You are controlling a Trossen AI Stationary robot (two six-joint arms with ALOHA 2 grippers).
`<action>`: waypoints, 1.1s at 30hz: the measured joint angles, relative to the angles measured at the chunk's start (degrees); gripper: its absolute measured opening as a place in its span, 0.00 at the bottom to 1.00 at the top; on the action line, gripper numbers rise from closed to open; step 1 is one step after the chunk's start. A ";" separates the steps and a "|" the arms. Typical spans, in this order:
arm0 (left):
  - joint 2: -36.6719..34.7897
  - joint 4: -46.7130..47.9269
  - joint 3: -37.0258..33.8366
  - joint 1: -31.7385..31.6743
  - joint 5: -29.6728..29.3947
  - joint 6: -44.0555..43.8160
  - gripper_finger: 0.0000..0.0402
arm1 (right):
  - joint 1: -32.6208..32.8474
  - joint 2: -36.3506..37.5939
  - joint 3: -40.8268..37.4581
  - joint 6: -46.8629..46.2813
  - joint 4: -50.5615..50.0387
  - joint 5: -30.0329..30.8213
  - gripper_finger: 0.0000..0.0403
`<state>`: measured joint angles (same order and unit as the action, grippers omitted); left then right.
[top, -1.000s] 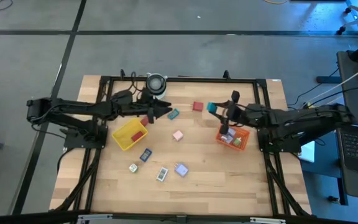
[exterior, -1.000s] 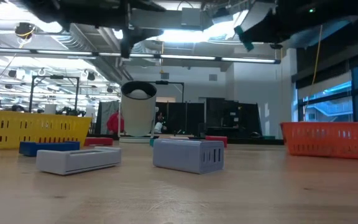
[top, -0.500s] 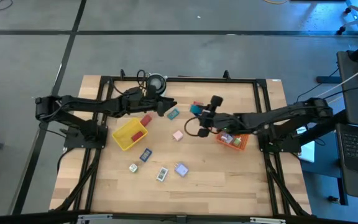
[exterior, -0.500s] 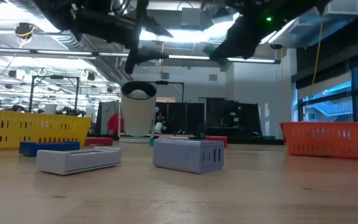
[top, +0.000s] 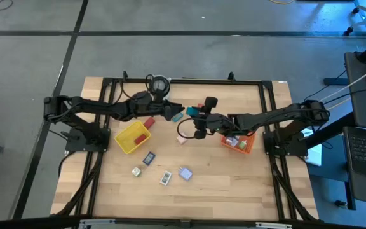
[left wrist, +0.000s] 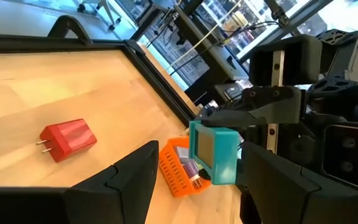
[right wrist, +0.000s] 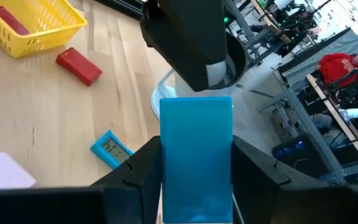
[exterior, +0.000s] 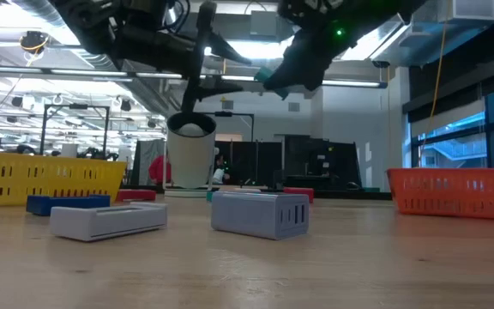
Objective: Pick & Place Office items
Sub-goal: Put the bottom blue digital timer into the yellow basket
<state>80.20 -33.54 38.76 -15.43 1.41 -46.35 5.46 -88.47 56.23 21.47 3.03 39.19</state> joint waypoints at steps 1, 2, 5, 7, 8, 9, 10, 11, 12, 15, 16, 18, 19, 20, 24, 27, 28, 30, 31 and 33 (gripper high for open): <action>0.00 -0.06 0.00 0.20 -0.20 0.02 0.56 | -0.19 0.00 0.00 0.00 0.00 -0.28 0.38; 0.00 -0.06 0.00 0.44 -0.36 0.00 0.56 | -0.42 0.00 0.00 -0.03 0.07 -1.05 0.38; 0.20 0.84 0.87 1.28 -1.65 1.01 0.56 | -1.17 0.02 0.02 -0.24 0.39 -3.89 0.38; 0.77 1.05 1.91 1.68 -1.88 1.96 0.57 | -1.25 0.00 0.02 -0.46 0.62 -3.82 0.38; 1.06 1.17 2.24 1.84 -1.86 1.99 0.57 | -1.25 0.02 0.02 -0.46 0.87 -3.84 0.38; 1.74 1.11 2.92 1.95 -1.81 2.17 0.58 | -1.29 0.02 0.02 -0.52 1.03 -3.86 0.38; 2.52 1.19 3.55 2.10 -1.59 2.48 0.58 | -1.36 0.00 0.02 -0.68 1.02 -3.86 0.38; 3.20 1.81 4.08 2.33 -1.32 2.68 0.59 | -1.34 0.01 0.02 -0.65 1.01 -3.89 0.38; 4.03 2.48 4.80 2.42 -1.02 2.88 0.60 | -1.34 0.02 0.02 -0.63 1.01 -4.17 0.38; 6.76 3.11 6.82 2.77 0.15 2.97 0.61 | -1.36 0.02 0.02 -0.65 0.84 -4.28 0.38; 7.66 3.33 7.38 2.88 0.69 2.97 0.61 | -1.36 0.02 0.02 -0.63 0.83 -4.28 0.38; 9.08 3.59 8.23 3.04 1.65 2.78 0.61 | -1.36 0.02 0.02 -0.68 0.82 -4.28 0.38; 9.46 3.63 8.50 3.05 2.30 2.67 0.61 | -1.36 0.02 0.02 -0.66 0.69 -4.30 0.38; 9.71 3.68 8.79 3.03 2.84 2.62 0.61 | -1.34 0.02 0.02 -0.68 0.39 -4.28 0.38; 10.16 3.50 9.29 2.97 3.13 2.58 0.58 | -1.36 0.02 0.02 -1.11 -0.88 -4.58 0.38; 10.16 3.33 9.29 2.93 3.15 2.03 0.54 | -1.36 0.02 0.02 -1.05 -0.94 -4.54 0.38; 10.16 3.34 9.29 2.93 3.25 1.68 0.53 | -1.36 0.02 0.02 -1.03 -0.94 -4.54 0.38; 10.16 3.62 9.29 2.93 3.25 1.53 0.50 | -1.40 0.02 0.02 -0.90 -0.95 -4.54 0.38; 10.16 3.92 9.29 2.91 3.25 1.50 0.49 | -1.40 0.02 0.02 -0.90 -0.94 -4.54 0.38; 10.16 4.03 9.27 2.85 3.24 1.18 0.45 | -1.40 0.02 0.02 -0.87 -0.96 -4.56 0.38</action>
<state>90.37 -29.51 48.03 -12.58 4.65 -45.16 4.05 -88.44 56.25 20.60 2.07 34.63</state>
